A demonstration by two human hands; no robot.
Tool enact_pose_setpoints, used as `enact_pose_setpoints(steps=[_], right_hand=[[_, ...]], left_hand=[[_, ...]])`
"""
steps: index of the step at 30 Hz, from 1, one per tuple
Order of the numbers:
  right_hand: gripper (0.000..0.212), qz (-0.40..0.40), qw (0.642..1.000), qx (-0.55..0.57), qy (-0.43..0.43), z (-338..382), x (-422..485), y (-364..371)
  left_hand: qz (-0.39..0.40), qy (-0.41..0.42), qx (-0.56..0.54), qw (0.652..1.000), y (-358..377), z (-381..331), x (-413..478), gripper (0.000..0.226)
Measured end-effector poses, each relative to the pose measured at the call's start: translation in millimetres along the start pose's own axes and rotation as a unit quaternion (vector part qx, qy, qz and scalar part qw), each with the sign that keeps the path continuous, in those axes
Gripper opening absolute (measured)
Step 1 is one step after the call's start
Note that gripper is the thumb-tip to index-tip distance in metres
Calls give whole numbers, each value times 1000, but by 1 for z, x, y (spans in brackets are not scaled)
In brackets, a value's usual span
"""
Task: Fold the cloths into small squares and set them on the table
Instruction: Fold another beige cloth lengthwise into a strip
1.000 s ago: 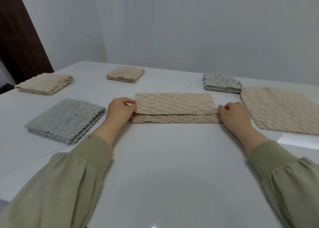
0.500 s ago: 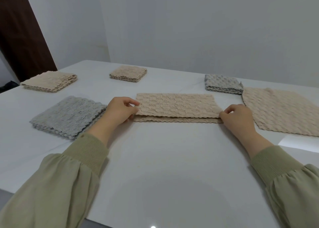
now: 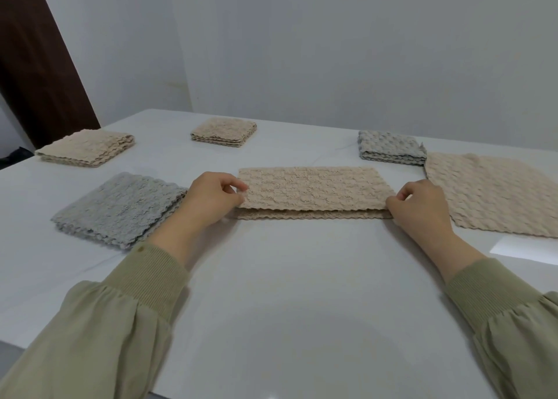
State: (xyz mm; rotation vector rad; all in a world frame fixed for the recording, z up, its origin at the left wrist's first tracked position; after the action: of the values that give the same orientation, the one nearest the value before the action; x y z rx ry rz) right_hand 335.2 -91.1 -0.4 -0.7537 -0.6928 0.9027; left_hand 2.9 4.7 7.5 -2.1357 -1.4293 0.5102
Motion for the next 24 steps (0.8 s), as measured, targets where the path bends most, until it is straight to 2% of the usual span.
enact_pose_setpoints(steps=[6,9,11,15,18,21,23,24], right_hand=[[15,58,997,-52,10,-5,3,8],[14,-13,1000,-8,-11,0,-1,-1],[14,-31,999,-15,-20,2,-2,-1],[18,65,989,-131,18,-1,1,10],[20,82,983,-161,34,-1,-1,8],[20,18,984,-177,9,5,-3,4],[25,-57,988,-124,-69,19,-7,1],[28,-73,985,-99,-122,29,-9,3]], left_hand=[[49,-8,83,995,8,-3,-3,23],[23,-2,81,996,6,-6,-4,25],[15,-4,64,998,3,-7,-4,27],[64,-13,105,992,9,-7,-7,26],[64,-20,130,989,10,-7,-8,23],[-16,-6,222,975,7,-11,-8,18],[-90,68,246,963,12,-21,-6,23],[-97,110,248,958,20,-28,-4,28]])
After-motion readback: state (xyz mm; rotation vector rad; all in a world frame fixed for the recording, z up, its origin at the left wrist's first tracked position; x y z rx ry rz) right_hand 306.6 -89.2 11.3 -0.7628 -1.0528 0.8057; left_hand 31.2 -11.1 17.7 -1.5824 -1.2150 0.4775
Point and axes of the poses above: each hand's wrist, its own x-axis towards the middle knuckle, its own y-axis out of the palm, z = x × y, the point moved 4 cm from there along x, towards the middle knuckle, and after that the axes turned 14 degrees about z, right-handed, at the moved point
